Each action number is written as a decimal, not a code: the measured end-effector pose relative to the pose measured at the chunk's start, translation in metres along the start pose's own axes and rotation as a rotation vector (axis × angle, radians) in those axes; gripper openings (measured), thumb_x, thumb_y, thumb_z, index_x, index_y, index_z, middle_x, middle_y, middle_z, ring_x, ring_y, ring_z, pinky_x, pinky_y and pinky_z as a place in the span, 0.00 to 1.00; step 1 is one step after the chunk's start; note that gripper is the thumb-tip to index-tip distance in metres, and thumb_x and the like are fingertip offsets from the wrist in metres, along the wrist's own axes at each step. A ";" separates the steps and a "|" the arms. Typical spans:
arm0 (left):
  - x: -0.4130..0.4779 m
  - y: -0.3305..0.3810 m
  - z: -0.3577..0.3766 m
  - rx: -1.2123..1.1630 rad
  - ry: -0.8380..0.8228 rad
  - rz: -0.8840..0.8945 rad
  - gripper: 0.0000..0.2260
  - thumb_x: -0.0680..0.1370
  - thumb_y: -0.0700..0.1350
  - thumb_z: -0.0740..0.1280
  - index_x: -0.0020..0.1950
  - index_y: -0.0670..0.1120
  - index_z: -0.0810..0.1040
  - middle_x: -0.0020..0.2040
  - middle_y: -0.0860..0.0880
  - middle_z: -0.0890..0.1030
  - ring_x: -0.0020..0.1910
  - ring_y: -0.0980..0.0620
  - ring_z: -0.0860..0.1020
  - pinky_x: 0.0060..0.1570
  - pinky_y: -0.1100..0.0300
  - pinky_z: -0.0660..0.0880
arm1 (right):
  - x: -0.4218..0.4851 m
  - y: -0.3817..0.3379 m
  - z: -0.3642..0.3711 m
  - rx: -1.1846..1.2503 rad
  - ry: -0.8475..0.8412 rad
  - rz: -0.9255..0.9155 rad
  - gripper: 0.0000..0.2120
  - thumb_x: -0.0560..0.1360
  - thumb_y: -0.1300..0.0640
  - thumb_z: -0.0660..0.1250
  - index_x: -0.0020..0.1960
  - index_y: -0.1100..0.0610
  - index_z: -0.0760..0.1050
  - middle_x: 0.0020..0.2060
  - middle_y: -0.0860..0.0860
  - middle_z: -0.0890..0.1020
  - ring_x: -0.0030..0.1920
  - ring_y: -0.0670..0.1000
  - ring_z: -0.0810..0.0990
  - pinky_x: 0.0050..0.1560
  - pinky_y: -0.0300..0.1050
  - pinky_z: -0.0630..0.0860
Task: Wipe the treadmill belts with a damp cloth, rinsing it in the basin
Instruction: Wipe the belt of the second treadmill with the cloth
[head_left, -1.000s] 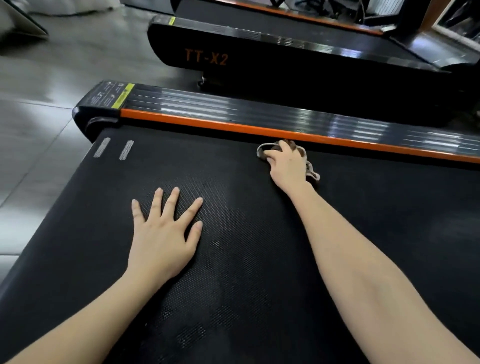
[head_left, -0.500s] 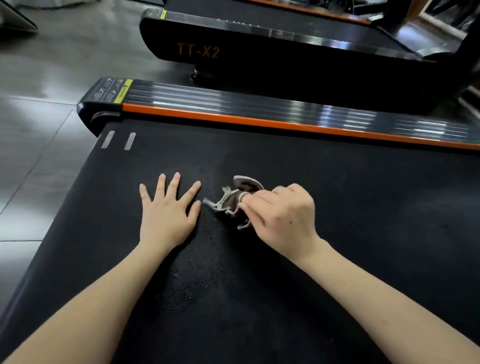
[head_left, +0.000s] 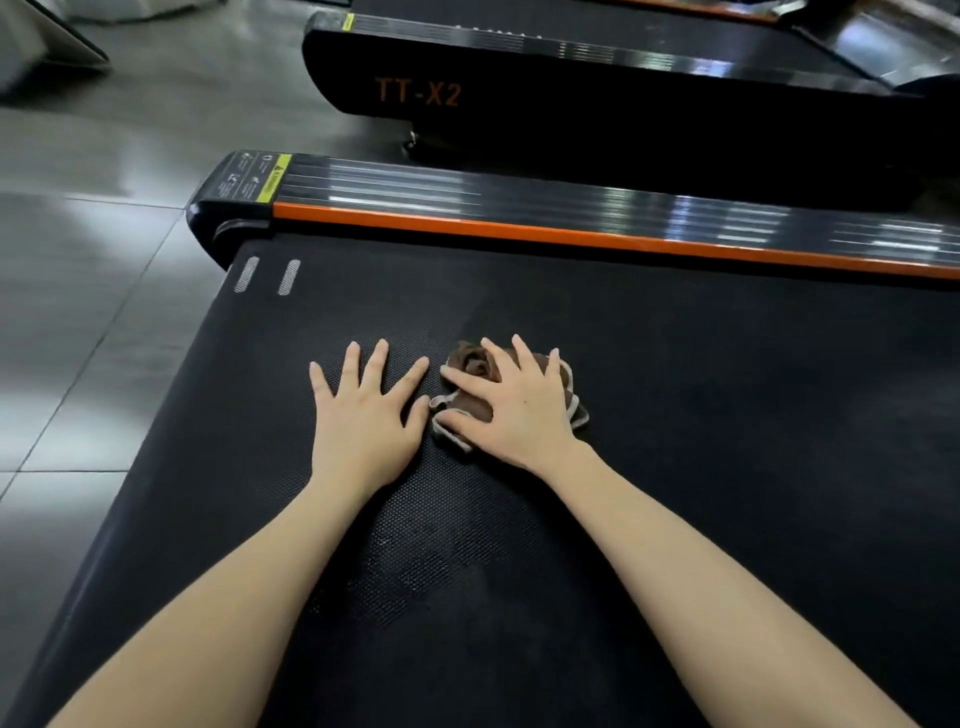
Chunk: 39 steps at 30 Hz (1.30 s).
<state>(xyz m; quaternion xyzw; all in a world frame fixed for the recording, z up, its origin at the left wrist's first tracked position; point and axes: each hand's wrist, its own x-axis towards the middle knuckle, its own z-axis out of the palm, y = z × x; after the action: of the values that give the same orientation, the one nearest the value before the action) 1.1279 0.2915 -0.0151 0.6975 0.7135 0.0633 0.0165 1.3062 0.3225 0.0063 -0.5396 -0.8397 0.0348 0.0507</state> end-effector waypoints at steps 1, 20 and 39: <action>0.000 0.000 -0.001 -0.001 -0.004 0.001 0.28 0.76 0.62 0.39 0.75 0.63 0.56 0.78 0.46 0.54 0.77 0.42 0.48 0.71 0.35 0.43 | -0.002 -0.003 0.001 0.005 -0.001 0.019 0.27 0.70 0.29 0.50 0.64 0.34 0.71 0.70 0.51 0.70 0.71 0.63 0.63 0.67 0.71 0.53; -0.102 -0.018 -0.053 -0.135 -0.149 -0.072 0.21 0.82 0.57 0.49 0.76 0.60 0.57 0.78 0.47 0.53 0.77 0.43 0.47 0.72 0.39 0.41 | -0.081 -0.047 -0.011 -0.021 -0.156 0.056 0.22 0.77 0.35 0.48 0.70 0.34 0.61 0.75 0.47 0.60 0.75 0.61 0.53 0.68 0.70 0.53; -0.151 -0.056 -0.025 0.040 -0.128 0.148 0.30 0.75 0.65 0.36 0.76 0.61 0.53 0.78 0.45 0.53 0.77 0.40 0.47 0.71 0.37 0.41 | -0.265 0.024 -0.027 0.206 -0.270 -0.174 0.29 0.70 0.25 0.50 0.69 0.27 0.49 0.76 0.47 0.46 0.75 0.54 0.37 0.70 0.70 0.39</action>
<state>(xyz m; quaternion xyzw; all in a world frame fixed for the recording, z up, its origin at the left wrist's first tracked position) 1.0733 0.1381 -0.0063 0.7511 0.6588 0.0056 0.0434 1.4407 0.0922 0.0178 -0.4474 -0.8743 0.1882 -0.0046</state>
